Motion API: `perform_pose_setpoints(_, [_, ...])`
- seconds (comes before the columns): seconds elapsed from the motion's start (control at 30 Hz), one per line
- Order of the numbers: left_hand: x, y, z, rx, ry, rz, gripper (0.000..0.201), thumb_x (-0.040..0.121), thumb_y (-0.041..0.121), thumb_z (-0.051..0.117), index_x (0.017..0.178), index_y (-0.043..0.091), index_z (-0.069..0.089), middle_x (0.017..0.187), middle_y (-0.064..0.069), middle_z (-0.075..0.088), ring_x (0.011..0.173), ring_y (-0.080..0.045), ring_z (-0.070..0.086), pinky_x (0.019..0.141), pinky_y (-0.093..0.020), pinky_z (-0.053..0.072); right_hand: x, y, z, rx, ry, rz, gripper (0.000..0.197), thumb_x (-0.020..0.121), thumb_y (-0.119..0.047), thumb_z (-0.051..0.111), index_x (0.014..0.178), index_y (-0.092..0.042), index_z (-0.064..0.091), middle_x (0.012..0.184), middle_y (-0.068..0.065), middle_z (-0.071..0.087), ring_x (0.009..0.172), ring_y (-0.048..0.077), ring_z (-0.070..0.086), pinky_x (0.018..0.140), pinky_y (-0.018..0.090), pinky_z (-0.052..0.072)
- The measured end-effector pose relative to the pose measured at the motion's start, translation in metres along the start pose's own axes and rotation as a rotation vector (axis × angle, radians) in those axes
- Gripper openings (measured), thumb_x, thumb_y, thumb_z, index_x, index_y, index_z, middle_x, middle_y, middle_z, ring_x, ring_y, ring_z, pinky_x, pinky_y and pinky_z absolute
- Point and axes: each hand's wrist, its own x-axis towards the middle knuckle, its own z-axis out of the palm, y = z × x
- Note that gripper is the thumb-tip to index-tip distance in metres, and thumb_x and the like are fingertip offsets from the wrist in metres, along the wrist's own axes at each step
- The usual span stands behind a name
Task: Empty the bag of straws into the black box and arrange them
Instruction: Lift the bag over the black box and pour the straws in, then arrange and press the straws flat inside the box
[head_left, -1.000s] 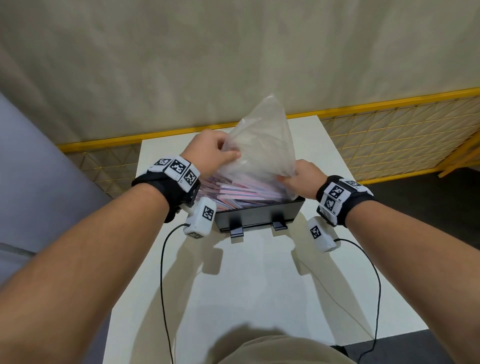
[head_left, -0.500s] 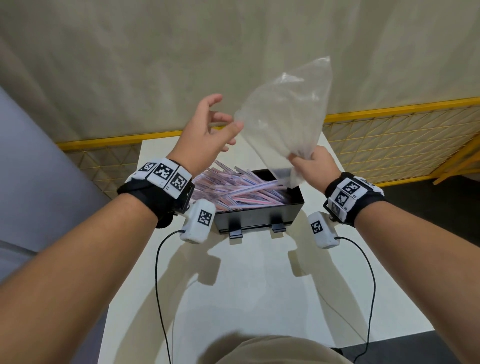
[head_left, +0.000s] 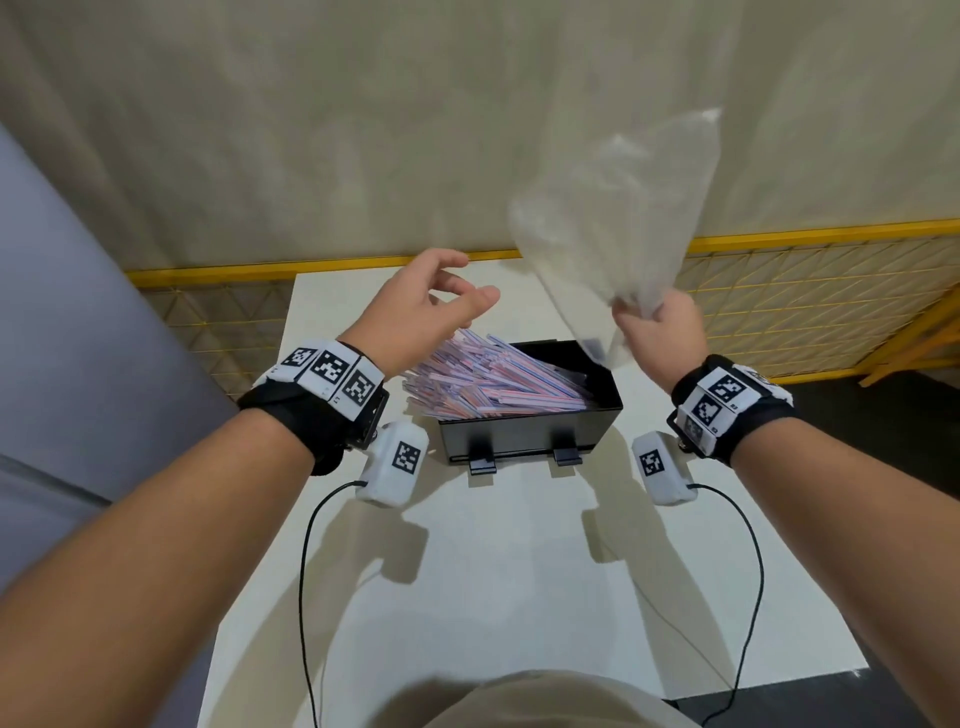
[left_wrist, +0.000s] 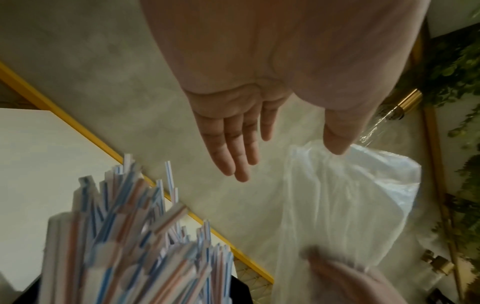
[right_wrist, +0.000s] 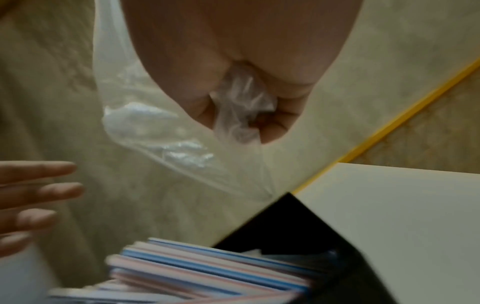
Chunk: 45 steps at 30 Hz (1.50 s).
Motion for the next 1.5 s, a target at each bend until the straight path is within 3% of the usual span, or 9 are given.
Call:
perform_pose_setpoints(0.17, [-0.015,0.019,0.012,-0.022,-0.062,0.009,0.062,0.069,0.082,0.069,0.098,0.028,0.068,0.095,0.007,0.073,0.089,-0.007,0.075,0.078,-0.020,0.055,-0.036,-0.097,0.012,-0.179,-0.177,-0.522,0.023,0.088,-0.027,0.047,0.092,-0.015,0.066,0.084,0.009,0.069,0.078,0.031,0.061,0.065,0.035,0.046])
perform_pose_setpoints(0.27, [-0.032,0.020,0.018,-0.156,0.062,0.114,0.024,0.090,0.055,0.068,0.079,0.035,0.075,0.081,0.016,0.076,0.086,0.007,0.071,0.080,-0.012,0.051,-0.076,-0.145,0.036,-0.254,-0.300,-0.812,0.028,0.084,-0.014,0.056,0.107,-0.012,0.070,0.099,0.014,0.072,0.087,0.032,0.063,0.069,0.033,0.048])
perform_pose_setpoints(0.43, [-0.062,-0.037,-0.026,-0.176,0.367,0.068,0.016,0.099,0.018,0.064,0.090,0.024,0.075,0.090,0.015,0.076,0.087,0.004,0.069,0.090,-0.013,0.049,-0.104,-0.135,0.062,-0.283,-0.617,-0.787,0.066,0.087,-0.037,0.062,0.145,-0.014,0.042,0.129,0.011,0.056,0.117,0.028,0.056,0.098,0.040,0.047])
perform_pose_setpoints(0.57, [-0.111,-0.115,-0.062,-0.163,0.549,-0.272,0.029,0.100,0.022,0.066,0.073,0.014,0.063,0.074,-0.004,0.065,0.073,-0.017,0.064,0.073,-0.033,0.045,-0.125,-0.085,0.053,-0.314,-0.608,-0.807,0.046,0.090,-0.036,0.061,0.130,-0.014,0.055,0.111,0.005,0.062,0.103,0.025,0.058,0.086,0.037,0.048])
perform_pose_setpoints(0.87, [-0.160,-0.203,-0.009,-0.467,0.263,-0.945,0.052,0.107,0.054,0.038,0.087,0.011,0.060,0.076,-0.012,0.057,0.048,-0.025,0.052,0.046,-0.027,0.045,-0.111,0.015,0.034,-0.432,-0.517,-0.516,0.004,0.084,-0.017,0.062,0.085,-0.018,0.066,0.083,-0.006,0.060,0.078,0.019,0.058,0.071,0.037,0.051])
perform_pose_setpoints(1.03, [-0.133,-0.226,0.010,-0.143,0.162,-0.964,0.067,0.108,0.053,0.036,0.136,-0.002,0.059,0.131,-0.024,0.064,0.121,-0.038,0.059,0.104,-0.041,0.041,-0.102,0.031,0.038,-0.472,-0.451,-0.501,0.013,0.083,-0.012,0.069,0.095,-0.014,0.068,0.093,0.001,0.058,0.089,0.025,0.055,0.074,0.029,0.039])
perform_pose_setpoints(1.27, [-0.111,-0.219,0.022,0.225,0.036,-1.014,0.092,0.087,0.079,0.053,0.139,0.004,0.056,0.136,-0.018,0.062,0.119,-0.036,0.062,0.104,-0.041,0.047,-0.092,0.040,0.042,-0.498,-0.426,-0.523,0.037,0.079,-0.022,0.063,0.115,-0.014,0.061,0.106,0.007,0.056,0.097,0.031,0.050,0.083,0.044,0.047])
perform_pose_setpoints(1.4, [-0.124,-0.201,0.042,0.401,0.343,-1.002,0.116,0.079,0.081,0.061,0.157,0.002,0.027,0.160,-0.021,0.033,0.141,-0.042,0.043,0.113,-0.053,0.039,-0.088,0.039,0.044,-0.453,-0.476,-0.508,0.041,0.079,-0.025,0.061,0.118,-0.015,0.058,0.110,0.006,0.054,0.099,0.029,0.049,0.083,0.043,0.047])
perform_pose_setpoints(1.5, [-0.122,-0.170,0.040,0.323,0.707,-0.574,0.096,0.094,0.058,0.063,0.160,0.002,0.021,0.166,-0.018,0.022,0.153,-0.036,0.027,0.123,-0.045,0.025,-0.082,0.041,0.044,-0.412,-0.502,-0.469,0.043,0.080,-0.029,0.060,0.120,-0.015,0.054,0.113,0.006,0.052,0.101,0.028,0.048,0.086,0.044,0.048])
